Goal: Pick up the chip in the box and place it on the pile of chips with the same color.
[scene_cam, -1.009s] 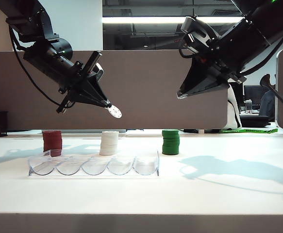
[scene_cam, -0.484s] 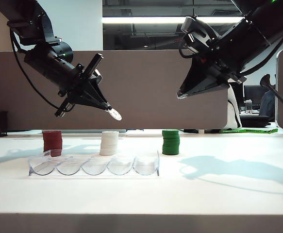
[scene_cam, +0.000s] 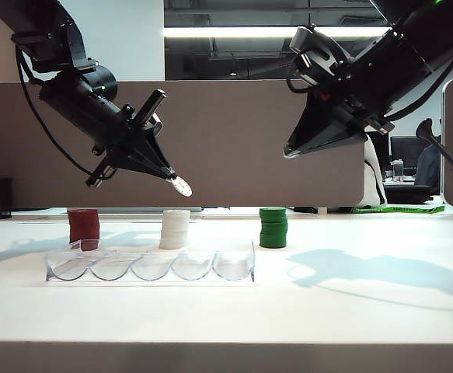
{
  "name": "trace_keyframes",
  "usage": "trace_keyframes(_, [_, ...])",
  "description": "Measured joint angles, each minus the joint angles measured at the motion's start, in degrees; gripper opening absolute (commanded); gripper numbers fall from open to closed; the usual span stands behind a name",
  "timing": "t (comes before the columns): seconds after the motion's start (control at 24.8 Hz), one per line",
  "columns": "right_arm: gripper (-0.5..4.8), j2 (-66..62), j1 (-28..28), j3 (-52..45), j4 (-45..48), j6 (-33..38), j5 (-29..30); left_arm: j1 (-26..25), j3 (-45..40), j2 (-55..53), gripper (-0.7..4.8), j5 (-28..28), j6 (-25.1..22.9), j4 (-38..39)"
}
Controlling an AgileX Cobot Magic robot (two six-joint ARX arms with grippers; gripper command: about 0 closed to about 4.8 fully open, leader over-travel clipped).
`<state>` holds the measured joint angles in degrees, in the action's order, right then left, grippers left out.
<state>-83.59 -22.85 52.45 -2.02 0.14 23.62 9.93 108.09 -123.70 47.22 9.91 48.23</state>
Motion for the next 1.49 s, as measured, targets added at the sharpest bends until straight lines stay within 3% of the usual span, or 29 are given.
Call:
trace_keyframes(0.16, [-0.06,0.0,0.0,0.0,0.0,0.0,0.0,0.0,0.0,0.0,-0.06,0.1,-0.1,1.0])
trace_keyframes(0.48, [-0.06,0.0,0.0,0.0,-0.4,0.0,0.0,0.0,0.0,0.0,-0.06,0.1,-4.9,6.3])
trace_keyframes(0.81, [-0.06,0.0,0.0,0.0,-0.6,0.0,0.2,0.0,0.0,-1.4,-0.06,5.0,-5.0,2.5])
trace_keyframes(1.49, [-0.06,0.0,0.0,0.0,-2.1,0.0,0.2,-0.2,-0.1,-2.9,-0.05,2.7,-5.0,0.7])
